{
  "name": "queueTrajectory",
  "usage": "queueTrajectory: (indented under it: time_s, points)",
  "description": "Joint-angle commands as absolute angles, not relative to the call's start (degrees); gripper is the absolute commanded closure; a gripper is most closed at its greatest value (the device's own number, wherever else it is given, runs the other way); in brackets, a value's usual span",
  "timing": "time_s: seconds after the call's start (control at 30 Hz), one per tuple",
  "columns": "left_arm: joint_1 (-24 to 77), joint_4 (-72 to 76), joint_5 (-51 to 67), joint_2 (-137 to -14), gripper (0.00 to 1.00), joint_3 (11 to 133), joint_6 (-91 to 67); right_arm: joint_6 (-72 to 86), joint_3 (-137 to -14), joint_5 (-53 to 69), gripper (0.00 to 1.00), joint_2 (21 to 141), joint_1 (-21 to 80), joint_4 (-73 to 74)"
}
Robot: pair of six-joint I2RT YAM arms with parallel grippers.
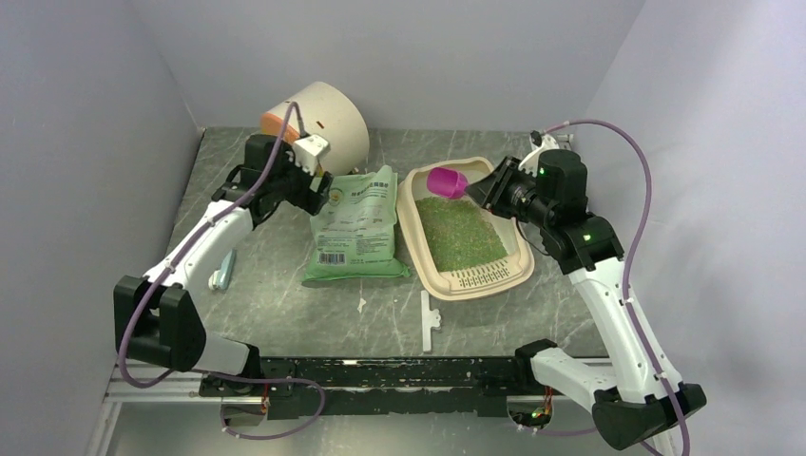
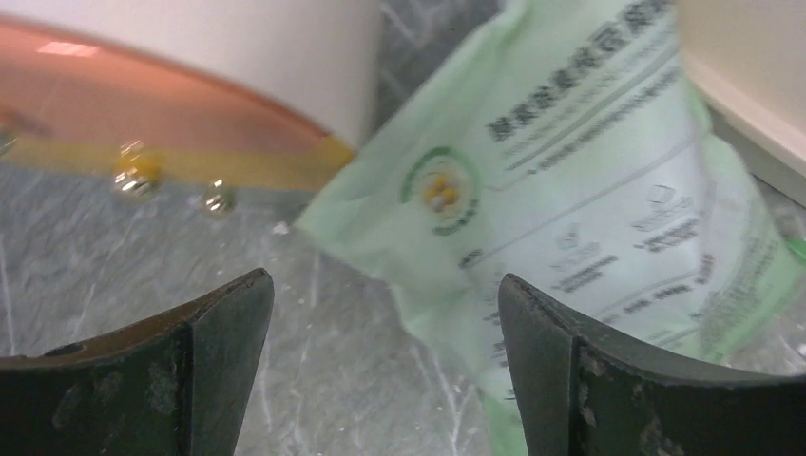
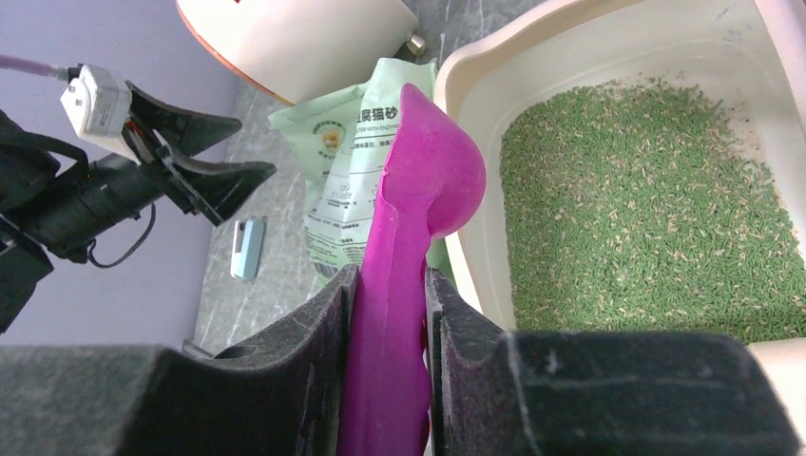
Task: Fill the litter box with clean litter
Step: 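Scoop the cat litter from the cat litter bag.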
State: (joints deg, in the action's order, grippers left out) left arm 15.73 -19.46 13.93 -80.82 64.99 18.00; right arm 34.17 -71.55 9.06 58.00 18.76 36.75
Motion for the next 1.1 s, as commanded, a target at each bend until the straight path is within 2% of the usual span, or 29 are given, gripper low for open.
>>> queueTrajectory:
  time_s: [0.0, 0.23, 0.33, 0.67, 0.97, 1.07]
  points:
    - [9.8, -14.5, 18.5, -81.5, 0.08, 64.0, 15.9, 33.1, -71.3, 9.8, 1.00, 57.7, 18.8, 34.4]
    - [6.5, -22.1, 34.2, -92.6, 0.11, 73.9, 22.2, 33.4, -70.8, 11.0, 1.00, 57.6, 18.9, 34.2]
    - [6.4, -25.0, 37.2, -96.2, 0.13, 77.2, 23.1, 33.6, -70.4, 11.2, 1.00, 57.2, 18.8, 34.0]
    - [6.3, -20.3, 44.4, -98.8, 0.18, 75.5, 23.2, 33.1, -70.1, 11.8, 1.00, 57.6, 18.8, 34.5]
    - [6.5, -25.5, 45.5, -102.8, 0.33, 78.2, 26.2, 33.6, -69.7, 12.1, 1.00, 57.5, 18.8, 34.4]
    - [6.5, -24.0, 43.4, -102.6, 0.50, 77.4, 25.3, 33.8, -69.6, 12.0, 1.00, 57.4, 18.8, 34.5]
